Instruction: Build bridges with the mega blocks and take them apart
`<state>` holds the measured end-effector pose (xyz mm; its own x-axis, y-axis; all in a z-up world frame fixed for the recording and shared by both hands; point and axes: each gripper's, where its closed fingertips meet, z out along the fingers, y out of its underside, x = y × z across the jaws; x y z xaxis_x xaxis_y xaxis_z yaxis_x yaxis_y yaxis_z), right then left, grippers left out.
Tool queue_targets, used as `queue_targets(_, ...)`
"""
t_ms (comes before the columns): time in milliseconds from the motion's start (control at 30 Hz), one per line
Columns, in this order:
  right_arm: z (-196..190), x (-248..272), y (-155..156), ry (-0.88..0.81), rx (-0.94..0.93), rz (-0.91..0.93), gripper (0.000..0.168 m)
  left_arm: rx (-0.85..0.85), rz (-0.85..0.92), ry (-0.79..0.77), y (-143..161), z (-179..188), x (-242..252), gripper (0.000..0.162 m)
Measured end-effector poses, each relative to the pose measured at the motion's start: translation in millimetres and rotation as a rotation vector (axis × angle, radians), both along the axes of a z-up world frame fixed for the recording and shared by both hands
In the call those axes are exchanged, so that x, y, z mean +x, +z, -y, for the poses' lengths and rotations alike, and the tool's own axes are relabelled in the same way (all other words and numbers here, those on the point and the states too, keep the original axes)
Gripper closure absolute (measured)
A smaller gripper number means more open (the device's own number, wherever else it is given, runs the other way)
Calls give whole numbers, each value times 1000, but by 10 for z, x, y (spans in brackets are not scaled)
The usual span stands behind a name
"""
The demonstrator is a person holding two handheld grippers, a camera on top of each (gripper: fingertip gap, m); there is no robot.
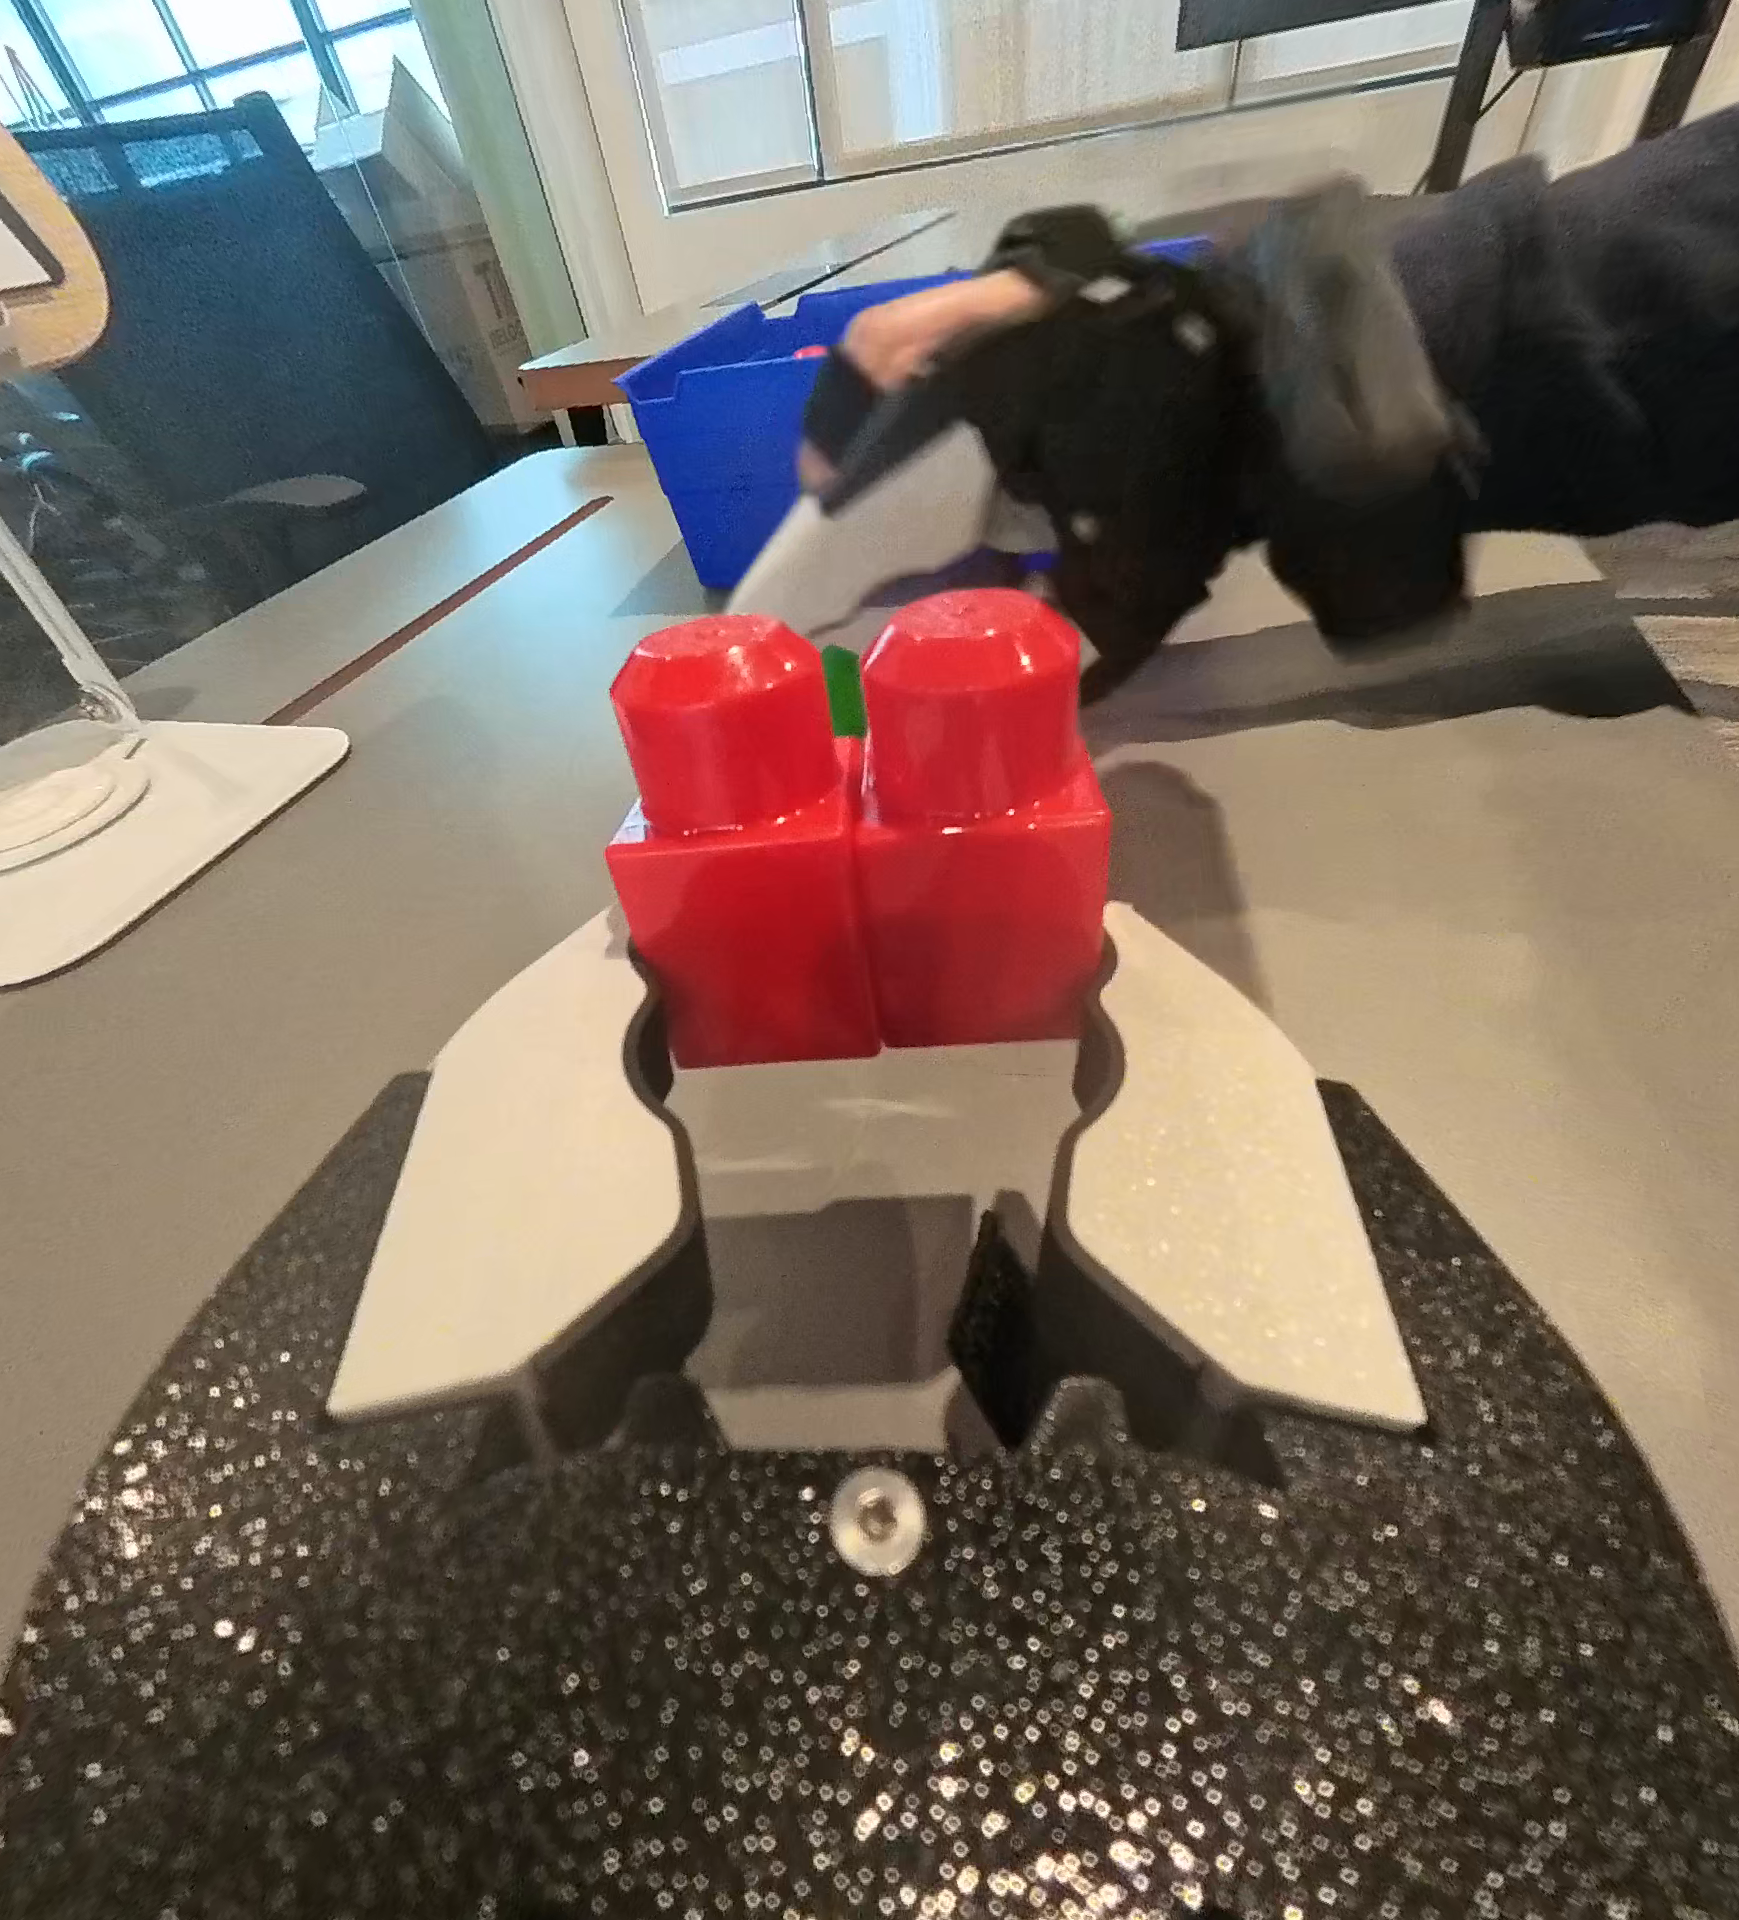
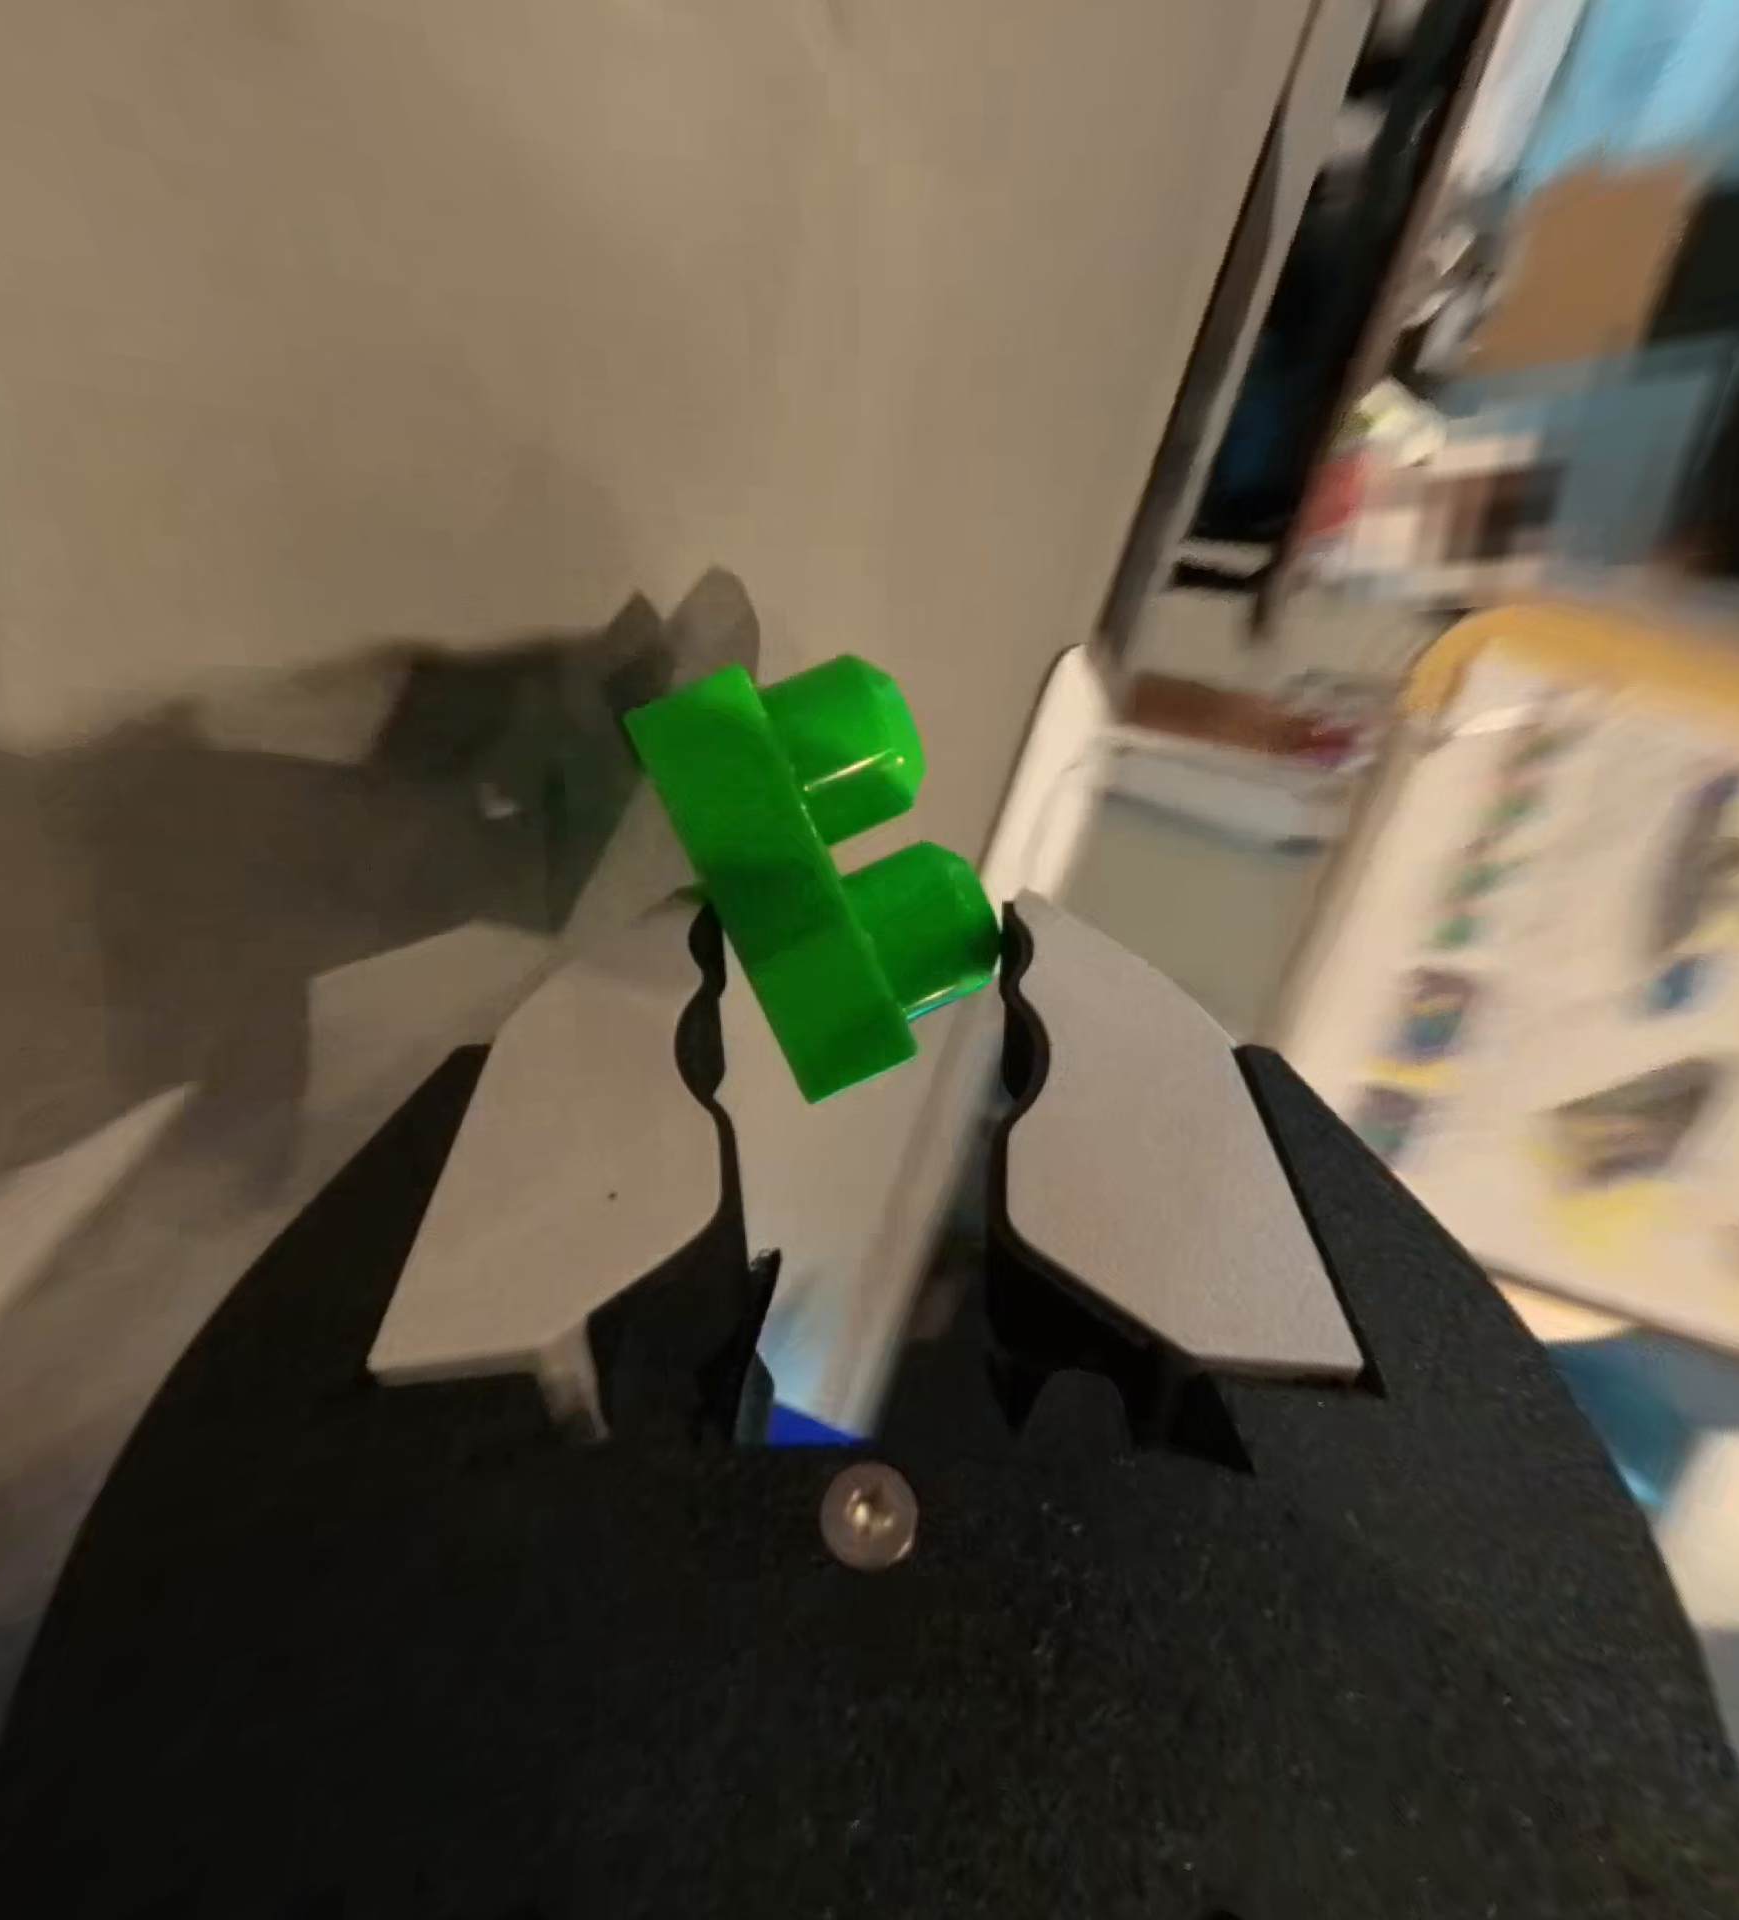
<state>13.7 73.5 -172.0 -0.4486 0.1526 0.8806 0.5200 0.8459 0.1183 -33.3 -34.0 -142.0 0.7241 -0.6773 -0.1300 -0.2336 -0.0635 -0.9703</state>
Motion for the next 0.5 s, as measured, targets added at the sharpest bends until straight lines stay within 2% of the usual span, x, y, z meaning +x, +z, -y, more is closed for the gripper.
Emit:
queue_targets(67, 62, 22, 2, 28, 36, 18, 118, 0, 1, 1, 0, -1, -1, 86)
queue_targets(167, 88, 86, -11, 22, -19, 60, 118, 0, -4, 1, -3, -1, 1, 86)
queue_targets(267, 121, 149, -12, 5, -85, 112, 109, 3, -11, 1, -8, 1, 6, 86)
queue_targets(400, 228, 272, -60, -8, -212, 220, 104, 4, -14, 2, -9, 0, 6, 86)
queue_targets(500, 293, 315, -38, -80, -440, 238, 116, 4, -15, 3, -9, -6, 4, 86)
